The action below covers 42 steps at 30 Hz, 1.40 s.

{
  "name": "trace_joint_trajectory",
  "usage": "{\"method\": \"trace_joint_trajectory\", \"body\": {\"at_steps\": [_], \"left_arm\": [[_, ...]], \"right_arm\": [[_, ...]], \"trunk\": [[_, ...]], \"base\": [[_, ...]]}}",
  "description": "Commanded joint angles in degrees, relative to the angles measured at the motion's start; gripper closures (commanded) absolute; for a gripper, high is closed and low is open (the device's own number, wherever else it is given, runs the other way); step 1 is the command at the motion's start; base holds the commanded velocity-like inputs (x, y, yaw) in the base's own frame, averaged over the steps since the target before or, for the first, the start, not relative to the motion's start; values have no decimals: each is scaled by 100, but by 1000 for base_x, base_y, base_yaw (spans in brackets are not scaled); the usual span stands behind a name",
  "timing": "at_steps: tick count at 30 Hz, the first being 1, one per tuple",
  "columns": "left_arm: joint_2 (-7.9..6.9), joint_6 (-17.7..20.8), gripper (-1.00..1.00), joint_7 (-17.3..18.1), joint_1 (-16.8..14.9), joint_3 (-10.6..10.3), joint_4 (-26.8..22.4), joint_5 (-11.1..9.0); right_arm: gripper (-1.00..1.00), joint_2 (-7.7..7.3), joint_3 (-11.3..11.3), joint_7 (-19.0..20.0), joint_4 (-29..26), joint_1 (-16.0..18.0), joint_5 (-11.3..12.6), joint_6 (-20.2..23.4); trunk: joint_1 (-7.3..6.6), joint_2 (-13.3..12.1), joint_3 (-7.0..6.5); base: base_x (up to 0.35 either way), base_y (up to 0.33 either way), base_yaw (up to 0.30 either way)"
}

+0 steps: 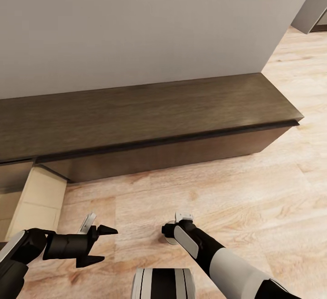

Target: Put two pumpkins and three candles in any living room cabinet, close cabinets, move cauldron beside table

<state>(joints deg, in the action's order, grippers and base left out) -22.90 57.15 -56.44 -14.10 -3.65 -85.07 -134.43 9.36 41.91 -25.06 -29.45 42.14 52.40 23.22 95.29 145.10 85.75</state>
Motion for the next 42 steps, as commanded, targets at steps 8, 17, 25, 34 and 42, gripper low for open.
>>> {"method": "trace_joint_trajectory", "body": {"at_steps": [8, 17, 25, 34, 42], "left_arm": [[-2, -2, -100, -60, -5, -3, -1, -57], [-4, -2, -100, -60, -4, -2, -1, -57], [4, -2, -100, -60, -4, 4, -1, -57], [21, -2, -100, -60, -5, 4, -1, -57], [23, -2, -100, -60, -5, -11, -1, -57]], "right_arm": [[100, -5, 36, -47, -8, 4, 60, 7], [100, -5, 36, -45, -8, 4, 60, 7], [100, -9, 36, -45, -8, 4, 60, 7], [100, -6, 36, -43, -8, 4, 60, 7], [100, -17, 36, 16, -8, 4, 60, 7]], "trunk": [[-1, 2, 4], [-1, 2, 4], [-1, 2, 4], [-11, -4, -85], [-32, -14, -262]], "base": [[0, 0, 0], [0, 0, 0], [0, 0, 0], [0, 0, 0], [0, 0, 0]]}}
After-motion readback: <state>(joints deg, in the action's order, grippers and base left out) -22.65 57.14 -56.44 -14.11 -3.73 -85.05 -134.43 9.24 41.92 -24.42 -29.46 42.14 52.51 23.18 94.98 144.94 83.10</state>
